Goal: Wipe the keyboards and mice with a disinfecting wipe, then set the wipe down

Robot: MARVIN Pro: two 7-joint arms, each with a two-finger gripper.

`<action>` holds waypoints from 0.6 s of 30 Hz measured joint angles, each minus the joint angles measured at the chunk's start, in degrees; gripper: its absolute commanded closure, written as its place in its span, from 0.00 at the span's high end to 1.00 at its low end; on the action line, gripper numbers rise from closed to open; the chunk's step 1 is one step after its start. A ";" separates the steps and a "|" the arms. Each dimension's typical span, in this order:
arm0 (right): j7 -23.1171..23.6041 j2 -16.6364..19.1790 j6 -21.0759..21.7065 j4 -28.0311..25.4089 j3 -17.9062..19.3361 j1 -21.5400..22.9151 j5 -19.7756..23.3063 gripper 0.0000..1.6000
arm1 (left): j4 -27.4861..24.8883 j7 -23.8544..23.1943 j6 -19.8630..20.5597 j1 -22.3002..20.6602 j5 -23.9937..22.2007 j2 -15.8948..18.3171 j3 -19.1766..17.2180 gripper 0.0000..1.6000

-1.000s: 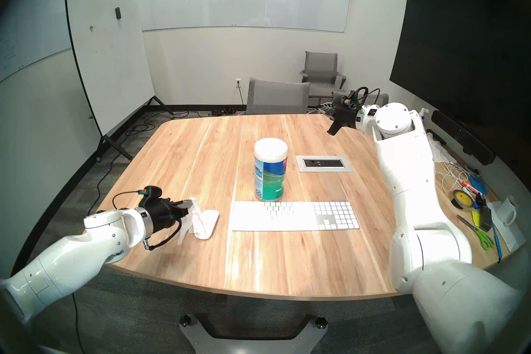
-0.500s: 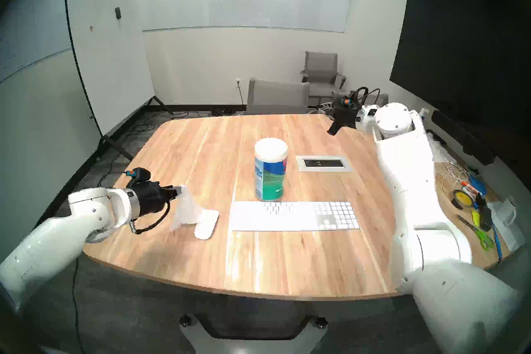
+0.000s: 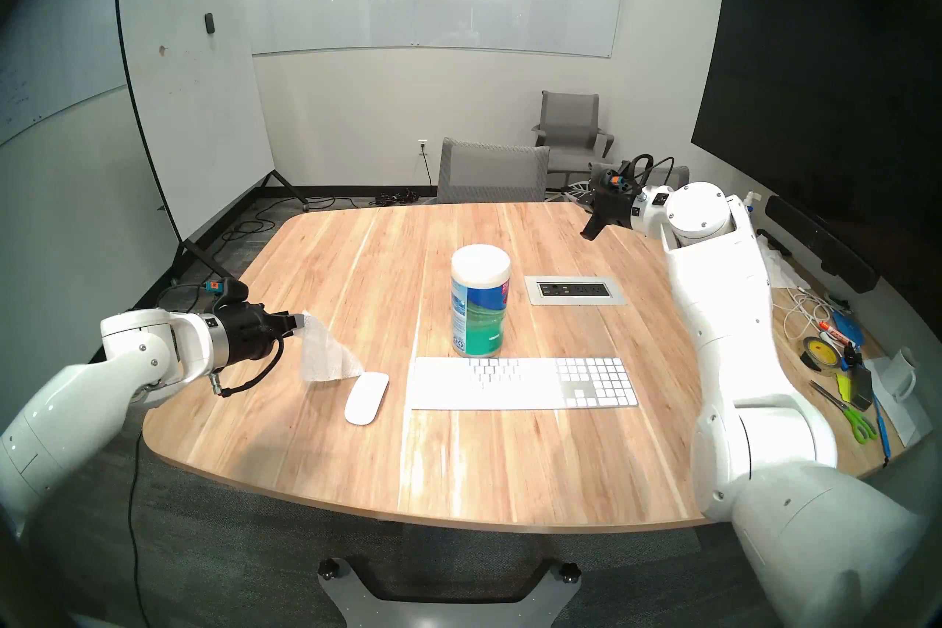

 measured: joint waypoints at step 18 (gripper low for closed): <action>0.00 0.00 -0.02 0.00 0.00 0.00 0.00 0.00 | 0.05 1.13 4.04 -5.85 -1.78 2.09 -3.84 0.00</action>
